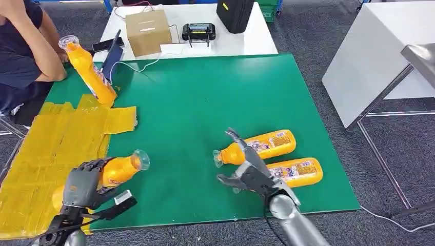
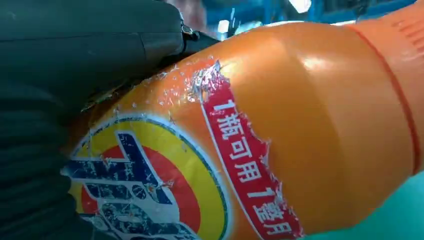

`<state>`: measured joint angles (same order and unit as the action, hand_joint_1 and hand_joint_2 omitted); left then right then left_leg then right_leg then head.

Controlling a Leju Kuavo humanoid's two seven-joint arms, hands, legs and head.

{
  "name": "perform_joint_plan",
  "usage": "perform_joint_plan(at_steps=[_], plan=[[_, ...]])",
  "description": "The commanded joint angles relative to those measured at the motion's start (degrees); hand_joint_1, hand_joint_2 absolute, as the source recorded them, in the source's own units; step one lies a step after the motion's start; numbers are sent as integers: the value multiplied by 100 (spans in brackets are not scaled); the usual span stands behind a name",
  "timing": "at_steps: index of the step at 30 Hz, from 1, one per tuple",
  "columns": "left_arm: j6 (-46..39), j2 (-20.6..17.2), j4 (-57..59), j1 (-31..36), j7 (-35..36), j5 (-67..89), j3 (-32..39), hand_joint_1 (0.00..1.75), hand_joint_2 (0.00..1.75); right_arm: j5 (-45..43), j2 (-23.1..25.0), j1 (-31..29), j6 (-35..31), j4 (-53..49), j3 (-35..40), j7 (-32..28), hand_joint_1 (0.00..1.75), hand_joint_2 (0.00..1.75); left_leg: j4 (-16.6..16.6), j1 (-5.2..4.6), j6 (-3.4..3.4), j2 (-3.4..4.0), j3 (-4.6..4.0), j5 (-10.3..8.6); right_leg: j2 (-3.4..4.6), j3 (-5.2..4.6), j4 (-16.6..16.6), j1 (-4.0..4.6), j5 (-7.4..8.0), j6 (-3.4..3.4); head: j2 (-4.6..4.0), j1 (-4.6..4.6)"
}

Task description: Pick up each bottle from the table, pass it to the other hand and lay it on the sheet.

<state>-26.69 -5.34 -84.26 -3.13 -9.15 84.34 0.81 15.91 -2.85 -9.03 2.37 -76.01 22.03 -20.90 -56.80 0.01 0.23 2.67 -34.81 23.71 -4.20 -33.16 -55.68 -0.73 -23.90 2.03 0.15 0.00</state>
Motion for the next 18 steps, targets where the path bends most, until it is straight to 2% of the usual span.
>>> perform_joint_plan(at_steps=[1,2,3,4,5,6,7,8,11,13,14,15,16,17,18], plan=[[-101,-172,740,554,1108,566,-1188,175,175,26,-373,983,126,-2074,-767,-676,0,175,1,1,-4,-57,23,6,-1,34,1,-3,-18,-8,0,-2],[-50,-440,804,678,1509,566,-1579,175,175,-45,-321,1036,108,-2157,-798,-799,0,175,1,-5,-4,-41,7,0,-6,12,-3,-5,-11,-6,0,0],[44,-485,868,726,1604,566,-1687,175,175,-12,-365,1046,112,-2219,-779,-804,0,175,-4,3,-8,-59,13,2,-9,22,-5,0,-18,-11,0,-2],[73,-674,916,805,1865,566,-1932,175,175,-11,-423,1045,147,-2251,-756,-802,0,175,2,-1,-6,-34,8,-1,-2,9,-2,-1,-9,-8,0,-2],[158,-947,1036,938,2334,566,-2428,175,175,-43,-517,1042,198,-2275,-787,-799,0,175,2,-1,-6,-43,15,0,-1,17,-2,-3,-12,-9,0,-4],[207,-864,1136,918,2234,566,-2352,175,175,-76,-615,1043,288,-2278,-795,-773,0,175,1,3,-5,-26,10,-1,3,10,0,2,-6,-7,0,-2],[221,-866,1166,922,2206,566,-2342,175,175,-99,-644,1043,317,-2284,-812,-761,0,175,3,5,-5,-41,19,0,2,22,0,0,-10,-8,0,-2],[250,-966,1301,985,2299,566,-2492,175,175,-148,-701,1060,367,-2290,-901,-777,0,175,3,8,-4,-45,30,5,13,34,3,2,-13,-9,0,-4],[385,-785,1649,949,1959,566,-2250,175,175,-122,-835,1100,543,-2273,-960,-774,0,175,6,5,-1,-20,26,1,13,24,5,4,-7,-3,0,-2],[628,-857,1958,1075,2079,566,-2336,175,175,-74,-867,1090,604,-2220,-959,-773,0,175,8,10,-1,-28,41,8,27,43,11,4,-12,-5,0,-2],[664,-876,2047,1119,2139,566,-2410,150,175,-66,-868,1090,614,-2209,-961,-773,0,175,7,4,0,-18,27,2,17,27,6,-3,-7,-4,0,-2],[596,-862,2155,1150,2145,566,-2417,150,175,-64,-863,1088,622,-2194,-966,-773,0,175,5,10,-2,-25,39,8,28,40,8,0,-12,-7,0,-2],[596,-862,2155,1150,2145,566,-2417,98,175,-64,-863,1088,622,-2194,-966,-773,0,175,8,6,-2,-20,29,2,18,29,7,-1,-7,-6,0,0],[736,-805,2316,1187,2099,566,-2363,0,175,-47,-867,1098,640,-2204,-963,-771,0,175,7,1,-2,-17,26,0,14,24,6,-5,-5,-5,0,0],[860,-834,2406,1226,2118,566,-2394,0,175,-34,-867,1114,652,-2210,-971,-771,0,175,8,-1,-3,-24,34,2,17,33,5,-9,-8,-7,0,-2]])
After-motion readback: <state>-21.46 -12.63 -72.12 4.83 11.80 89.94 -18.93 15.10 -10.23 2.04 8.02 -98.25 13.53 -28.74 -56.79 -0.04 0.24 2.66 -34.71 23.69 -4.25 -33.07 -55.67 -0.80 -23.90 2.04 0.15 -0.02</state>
